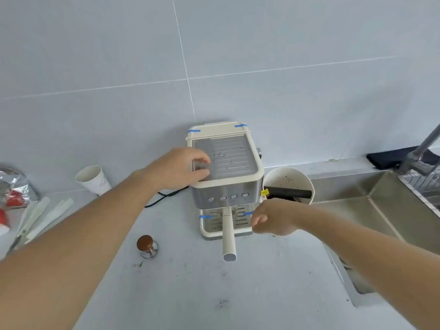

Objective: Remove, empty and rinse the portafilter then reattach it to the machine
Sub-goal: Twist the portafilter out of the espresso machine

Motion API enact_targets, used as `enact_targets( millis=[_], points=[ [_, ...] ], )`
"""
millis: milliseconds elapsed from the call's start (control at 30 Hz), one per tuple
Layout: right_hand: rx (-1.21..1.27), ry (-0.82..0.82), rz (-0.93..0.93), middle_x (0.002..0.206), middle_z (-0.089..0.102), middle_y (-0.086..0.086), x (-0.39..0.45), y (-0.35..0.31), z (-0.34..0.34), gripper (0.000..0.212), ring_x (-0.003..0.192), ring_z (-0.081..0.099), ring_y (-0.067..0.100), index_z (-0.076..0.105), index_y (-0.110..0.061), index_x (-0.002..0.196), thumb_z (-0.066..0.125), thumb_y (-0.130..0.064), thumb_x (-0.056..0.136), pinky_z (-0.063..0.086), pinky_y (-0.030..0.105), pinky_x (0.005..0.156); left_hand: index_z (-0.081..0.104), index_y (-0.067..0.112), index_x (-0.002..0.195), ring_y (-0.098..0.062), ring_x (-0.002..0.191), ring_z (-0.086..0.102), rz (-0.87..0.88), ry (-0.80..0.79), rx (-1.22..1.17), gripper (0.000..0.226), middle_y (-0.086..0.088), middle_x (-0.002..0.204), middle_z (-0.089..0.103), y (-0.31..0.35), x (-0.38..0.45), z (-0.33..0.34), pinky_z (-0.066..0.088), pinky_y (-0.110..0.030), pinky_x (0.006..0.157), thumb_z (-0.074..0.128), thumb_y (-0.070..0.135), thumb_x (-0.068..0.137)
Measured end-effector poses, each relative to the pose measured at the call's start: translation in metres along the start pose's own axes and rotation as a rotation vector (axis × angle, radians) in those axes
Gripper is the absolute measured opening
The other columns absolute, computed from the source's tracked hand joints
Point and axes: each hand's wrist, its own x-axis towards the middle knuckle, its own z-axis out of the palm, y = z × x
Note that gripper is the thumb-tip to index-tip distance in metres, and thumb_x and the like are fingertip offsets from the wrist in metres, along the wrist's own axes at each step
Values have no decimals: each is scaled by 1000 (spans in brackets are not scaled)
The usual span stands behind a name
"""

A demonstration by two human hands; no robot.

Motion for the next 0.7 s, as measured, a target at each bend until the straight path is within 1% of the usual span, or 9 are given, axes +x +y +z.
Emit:
enact_targets(
  millis=[133, 200, 267, 300, 367, 433, 533, 600, 700],
  points=[
    [163, 58, 49, 108, 68, -10, 11, 3, 34, 27, 95, 64, 15, 71, -27, 110, 52, -40, 96, 53, 25, 72, 65, 29, 113, -8, 103, 61, 67, 0, -40, 28, 15, 109, 67, 10, 5, 17, 47, -31, 93, 65, 34, 85],
    [227, 93, 64, 112, 68, -5, 17, 4, 50, 29, 97, 63, 18, 70, -28, 111, 49, -43, 97, 54, 28, 76, 63, 26, 119, -10, 108, 59, 120, 3, -50, 33, 11, 114, 66, 14, 8, 24, 46, -34, 96, 64, 37, 87],
    [331, 114, 98, 110, 69, 2, 25, 4, 65, 33, 98, 65, 24, 69, -23, 109, 47, -43, 96, 55, 37, 83, 59, 28, 127, -13, 122, 51, 149, -1, -12, 42, 8, 131, 60, 13, 14, 30, 40, -38, 104, 63, 42, 88],
    [404, 118, 122, 109, 69, 6, 30, 4, 74, 35, 96, 66, 26, 68, -18, 109, 47, -42, 95, 54, 39, 83, 56, 29, 131, -10, 128, 44, 157, -5, 19, 45, 8, 140, 54, 12, 17, 34, 34, -38, 109, 62, 44, 88],
    [602, 133, 150, 103, 69, 9, 39, 0, 86, 33, 84, 64, 22, 67, -12, 109, 48, -36, 97, 53, 34, 74, 53, 30, 135, -4, 133, 33, 177, 4, 47, 50, 6, 150, 45, 12, 22, 39, 24, -38, 115, 61, 47, 88],
    [800, 155, 153, 95, 69, 3, 44, -6, 94, 26, 75, 63, 16, 69, -21, 102, 46, -33, 98, 52, 29, 68, 51, 30, 136, -4, 138, 29, 204, 3, 48, 52, 3, 153, 41, 11, 28, 43, 17, -36, 117, 60, 48, 89],
    [984, 197, 145, 93, 70, 0, 50, -14, 106, 23, 77, 70, 18, 66, -31, 94, 44, -34, 99, 59, 29, 66, 47, 31, 139, -6, 143, 26, 237, -20, 80, 58, 1, 156, 36, 5, 33, 47, 10, -34, 118, 55, 54, 87],
    [1121, 228, 166, 95, 68, 5, 55, -19, 113, 23, 77, 69, 20, 66, -26, 101, 45, -33, 101, 57, 28, 61, 45, 34, 140, -6, 144, 23, 234, -18, 89, 61, 4, 157, 32, 0, 35, 50, 9, -40, 120, 50, 60, 85],
    [1355, 251, 214, 95, 70, 16, 61, -26, 119, 29, 75, 68, 23, 64, -13, 111, 44, -34, 103, 59, 35, 66, 43, 38, 141, -4, 145, 20, 214, 11, 64, 63, 8, 159, 29, -3, 37, 53, 7, -41, 119, 48, 64, 83]
  ],
)
